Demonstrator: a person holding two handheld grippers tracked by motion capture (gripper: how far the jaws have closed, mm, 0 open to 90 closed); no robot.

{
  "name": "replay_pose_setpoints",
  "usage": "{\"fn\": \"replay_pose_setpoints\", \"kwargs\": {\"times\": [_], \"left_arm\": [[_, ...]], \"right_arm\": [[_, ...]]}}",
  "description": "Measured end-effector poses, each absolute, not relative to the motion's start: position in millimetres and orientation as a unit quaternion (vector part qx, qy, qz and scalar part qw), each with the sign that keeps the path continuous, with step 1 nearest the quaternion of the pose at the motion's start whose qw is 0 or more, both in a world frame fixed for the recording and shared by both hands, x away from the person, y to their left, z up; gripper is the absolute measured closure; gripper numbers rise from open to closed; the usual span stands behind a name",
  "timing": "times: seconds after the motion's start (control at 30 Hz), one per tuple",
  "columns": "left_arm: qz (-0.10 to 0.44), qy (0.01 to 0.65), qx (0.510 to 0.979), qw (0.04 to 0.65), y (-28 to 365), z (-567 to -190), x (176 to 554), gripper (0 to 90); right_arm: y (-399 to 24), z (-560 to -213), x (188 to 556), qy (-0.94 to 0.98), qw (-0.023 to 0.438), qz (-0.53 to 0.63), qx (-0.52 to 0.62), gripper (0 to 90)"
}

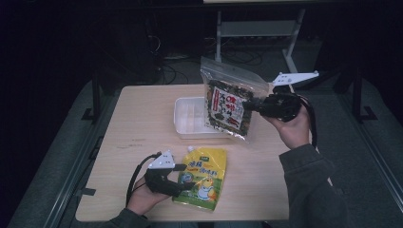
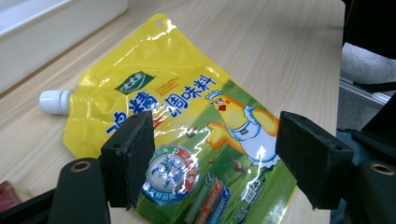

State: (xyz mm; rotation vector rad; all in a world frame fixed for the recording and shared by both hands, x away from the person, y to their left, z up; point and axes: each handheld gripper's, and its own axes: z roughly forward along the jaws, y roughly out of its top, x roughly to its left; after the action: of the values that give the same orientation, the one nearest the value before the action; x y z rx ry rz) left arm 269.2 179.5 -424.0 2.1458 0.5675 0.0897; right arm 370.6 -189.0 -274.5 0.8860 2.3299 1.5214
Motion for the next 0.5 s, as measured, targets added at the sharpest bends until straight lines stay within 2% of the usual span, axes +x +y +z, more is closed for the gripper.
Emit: {"fn": "replay_pose_setpoints", "kwargs": {"times": [0.5], "left_arm": [[0.036,0.236,0.866,0.439,188.2,-429.6,270.9,27.3]], "right_arm": [[-155.7,-276.5,418.7,0.778,0.156,0.514,0.325,75.4]]}}
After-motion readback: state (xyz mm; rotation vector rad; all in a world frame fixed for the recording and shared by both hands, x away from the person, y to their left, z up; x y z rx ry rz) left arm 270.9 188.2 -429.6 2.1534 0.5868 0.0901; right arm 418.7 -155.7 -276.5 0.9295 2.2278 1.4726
